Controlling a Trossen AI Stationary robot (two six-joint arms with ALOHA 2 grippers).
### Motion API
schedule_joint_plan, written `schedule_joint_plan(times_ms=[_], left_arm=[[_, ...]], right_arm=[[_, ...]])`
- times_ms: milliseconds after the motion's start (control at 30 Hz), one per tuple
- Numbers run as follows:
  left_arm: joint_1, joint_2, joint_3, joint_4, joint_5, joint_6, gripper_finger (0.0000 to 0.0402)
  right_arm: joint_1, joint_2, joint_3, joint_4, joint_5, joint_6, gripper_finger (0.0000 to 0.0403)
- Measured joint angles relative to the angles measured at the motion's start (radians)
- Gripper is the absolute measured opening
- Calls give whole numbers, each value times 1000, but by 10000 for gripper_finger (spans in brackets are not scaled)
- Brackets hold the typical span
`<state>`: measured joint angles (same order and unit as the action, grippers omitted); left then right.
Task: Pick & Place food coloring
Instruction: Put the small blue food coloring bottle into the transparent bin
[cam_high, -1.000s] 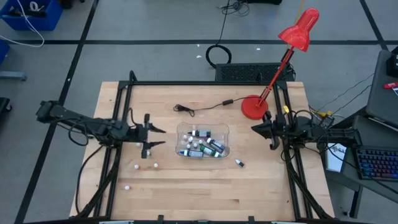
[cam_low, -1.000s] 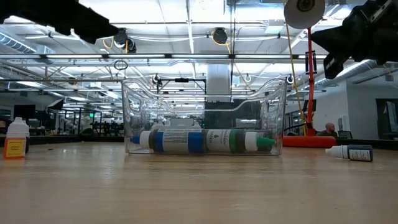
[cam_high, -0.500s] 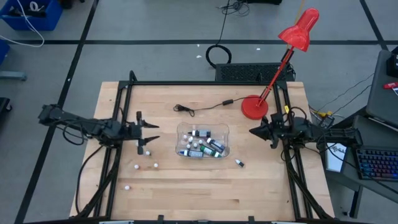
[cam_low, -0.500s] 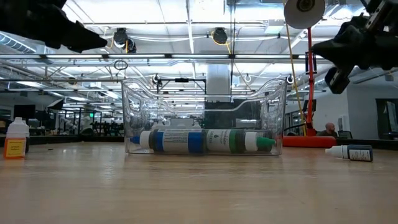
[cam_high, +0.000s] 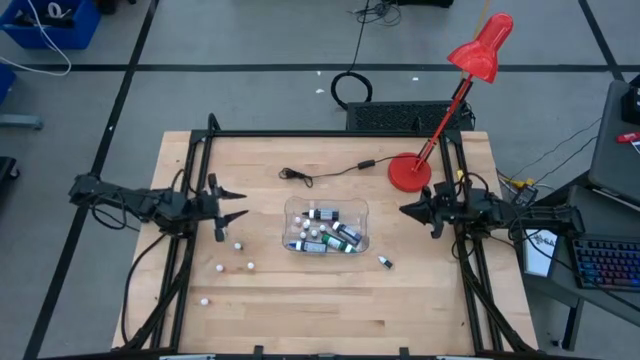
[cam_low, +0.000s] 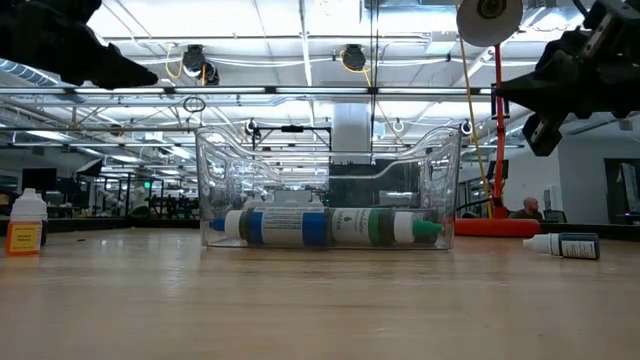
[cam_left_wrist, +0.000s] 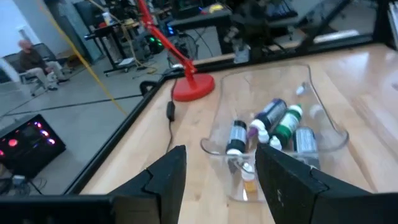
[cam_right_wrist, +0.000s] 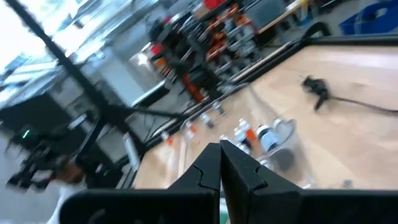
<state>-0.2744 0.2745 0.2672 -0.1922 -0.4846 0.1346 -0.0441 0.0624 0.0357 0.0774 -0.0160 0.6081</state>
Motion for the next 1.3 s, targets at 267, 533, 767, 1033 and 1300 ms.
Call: schedule_joint_plan(times_ms=[267, 533, 767, 1033, 1300], left_arm=[[0, -40, 0, -56, 5, -19, 195], [0, -50, 0, -32, -13, -36, 195], [0, -46, 0, -32, -6, -139, 196], [0, -46, 0, -34, -6, -160, 196], [0, -46, 0, -37, -6, -159, 196]], right_arm=[[0, 4, 0, -7, 52, 8, 0], [1, 21, 0, 32, 11, -68, 0], [9, 69, 70, 39, -61, -66, 2], [213, 569, 440, -228, 63, -33, 1], [386, 1196, 967, -908, 90, 332, 1]])
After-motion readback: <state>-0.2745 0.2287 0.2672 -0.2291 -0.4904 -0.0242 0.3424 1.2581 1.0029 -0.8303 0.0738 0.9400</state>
